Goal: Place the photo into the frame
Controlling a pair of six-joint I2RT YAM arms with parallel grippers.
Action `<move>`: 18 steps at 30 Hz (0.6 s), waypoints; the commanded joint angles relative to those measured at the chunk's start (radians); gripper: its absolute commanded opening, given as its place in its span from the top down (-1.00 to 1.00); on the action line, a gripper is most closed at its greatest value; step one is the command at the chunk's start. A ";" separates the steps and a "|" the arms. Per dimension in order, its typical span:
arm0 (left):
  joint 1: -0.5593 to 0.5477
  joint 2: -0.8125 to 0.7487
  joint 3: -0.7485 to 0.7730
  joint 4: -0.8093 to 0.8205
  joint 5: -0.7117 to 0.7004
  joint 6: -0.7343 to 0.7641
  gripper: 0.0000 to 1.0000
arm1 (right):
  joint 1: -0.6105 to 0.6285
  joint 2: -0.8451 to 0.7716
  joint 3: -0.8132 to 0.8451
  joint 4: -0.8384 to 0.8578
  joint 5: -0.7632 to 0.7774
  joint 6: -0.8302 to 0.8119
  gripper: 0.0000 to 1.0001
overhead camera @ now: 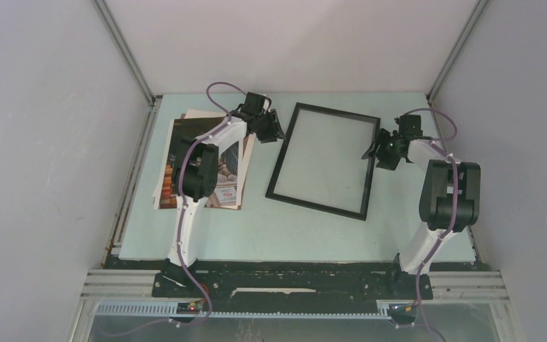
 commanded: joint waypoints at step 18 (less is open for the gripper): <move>0.004 -0.045 0.000 0.029 0.029 -0.014 -0.05 | -0.009 -0.071 -0.079 0.057 -0.084 0.062 -0.17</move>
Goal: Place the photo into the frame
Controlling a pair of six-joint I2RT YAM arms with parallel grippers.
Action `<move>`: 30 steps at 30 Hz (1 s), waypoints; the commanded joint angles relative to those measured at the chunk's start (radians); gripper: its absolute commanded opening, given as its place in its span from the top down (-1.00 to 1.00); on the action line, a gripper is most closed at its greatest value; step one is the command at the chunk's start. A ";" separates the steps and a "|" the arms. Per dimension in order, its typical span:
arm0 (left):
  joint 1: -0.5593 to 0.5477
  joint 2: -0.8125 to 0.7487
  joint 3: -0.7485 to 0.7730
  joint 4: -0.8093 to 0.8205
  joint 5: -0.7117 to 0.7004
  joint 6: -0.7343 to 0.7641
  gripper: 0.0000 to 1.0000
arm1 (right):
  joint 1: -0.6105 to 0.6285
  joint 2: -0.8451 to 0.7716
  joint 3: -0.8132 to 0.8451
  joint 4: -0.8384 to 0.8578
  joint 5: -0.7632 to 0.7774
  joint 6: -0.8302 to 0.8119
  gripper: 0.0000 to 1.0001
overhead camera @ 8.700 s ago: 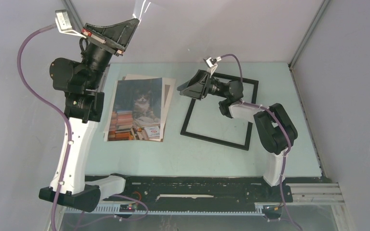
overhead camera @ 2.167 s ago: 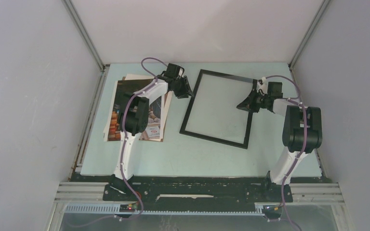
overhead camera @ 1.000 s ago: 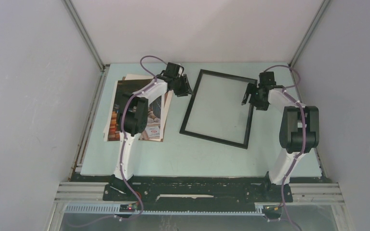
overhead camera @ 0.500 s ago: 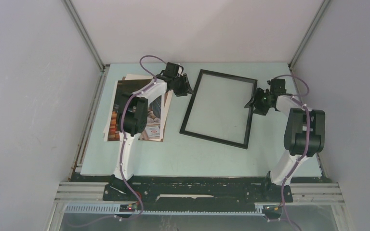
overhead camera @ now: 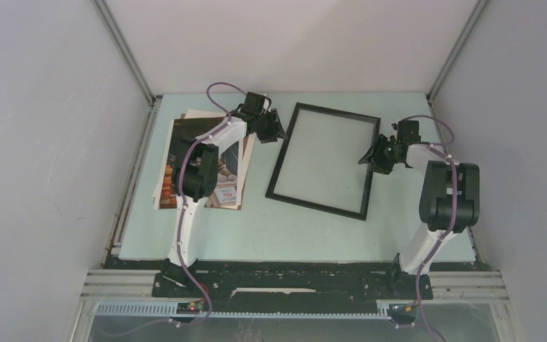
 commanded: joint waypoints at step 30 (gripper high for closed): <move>-0.008 -0.005 0.023 0.022 0.042 -0.032 -0.17 | 0.013 0.044 0.014 -0.018 -0.023 -0.007 -0.18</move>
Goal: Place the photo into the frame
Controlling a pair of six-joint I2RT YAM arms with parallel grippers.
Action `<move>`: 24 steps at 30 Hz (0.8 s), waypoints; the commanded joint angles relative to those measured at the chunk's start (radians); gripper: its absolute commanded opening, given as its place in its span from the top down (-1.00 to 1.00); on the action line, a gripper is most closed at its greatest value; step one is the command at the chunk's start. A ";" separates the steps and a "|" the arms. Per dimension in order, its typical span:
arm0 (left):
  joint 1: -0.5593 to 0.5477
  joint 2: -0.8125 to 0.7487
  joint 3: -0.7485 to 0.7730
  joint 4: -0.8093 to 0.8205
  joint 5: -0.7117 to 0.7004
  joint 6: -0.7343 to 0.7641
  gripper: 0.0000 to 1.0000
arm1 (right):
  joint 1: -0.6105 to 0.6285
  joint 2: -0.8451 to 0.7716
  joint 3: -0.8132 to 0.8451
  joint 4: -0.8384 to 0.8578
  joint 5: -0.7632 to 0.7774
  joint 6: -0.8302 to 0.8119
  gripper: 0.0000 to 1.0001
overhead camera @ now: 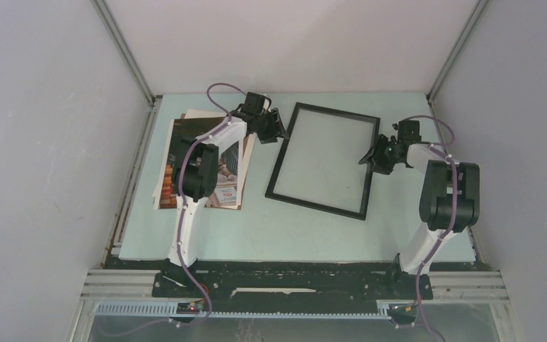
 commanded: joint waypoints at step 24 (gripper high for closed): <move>-0.022 0.008 0.035 0.031 0.069 -0.025 -0.17 | -0.077 0.003 -0.198 0.574 -0.531 0.352 -0.16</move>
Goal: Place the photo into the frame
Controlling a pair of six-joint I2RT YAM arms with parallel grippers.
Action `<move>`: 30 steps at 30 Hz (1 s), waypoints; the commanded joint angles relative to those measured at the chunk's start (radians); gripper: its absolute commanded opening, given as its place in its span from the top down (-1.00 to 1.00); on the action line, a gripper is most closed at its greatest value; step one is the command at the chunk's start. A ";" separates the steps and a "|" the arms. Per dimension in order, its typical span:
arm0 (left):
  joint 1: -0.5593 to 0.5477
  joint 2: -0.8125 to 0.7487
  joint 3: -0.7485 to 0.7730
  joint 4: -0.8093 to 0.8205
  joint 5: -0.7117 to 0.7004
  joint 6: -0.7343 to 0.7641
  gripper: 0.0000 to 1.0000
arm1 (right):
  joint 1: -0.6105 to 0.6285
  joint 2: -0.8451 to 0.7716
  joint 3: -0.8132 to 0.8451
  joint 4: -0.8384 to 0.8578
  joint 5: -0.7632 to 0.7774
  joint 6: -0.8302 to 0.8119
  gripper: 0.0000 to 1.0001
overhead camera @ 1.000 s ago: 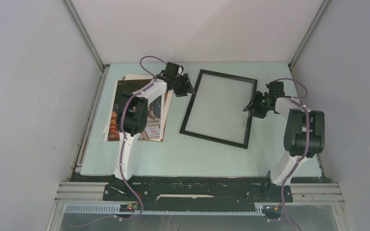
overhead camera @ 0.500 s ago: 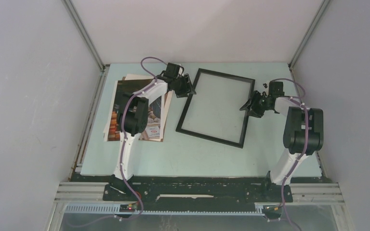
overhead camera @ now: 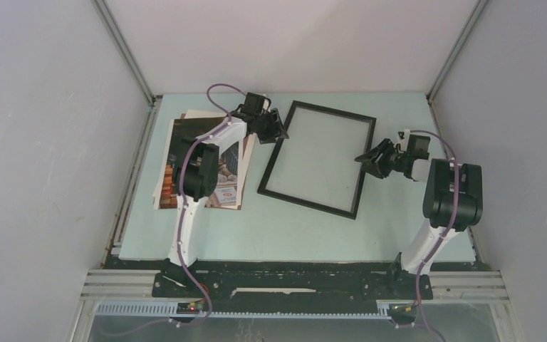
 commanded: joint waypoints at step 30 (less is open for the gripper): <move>-0.021 -0.027 0.012 0.031 0.039 -0.008 -0.19 | 0.010 0.065 -0.149 0.547 -0.102 0.402 0.21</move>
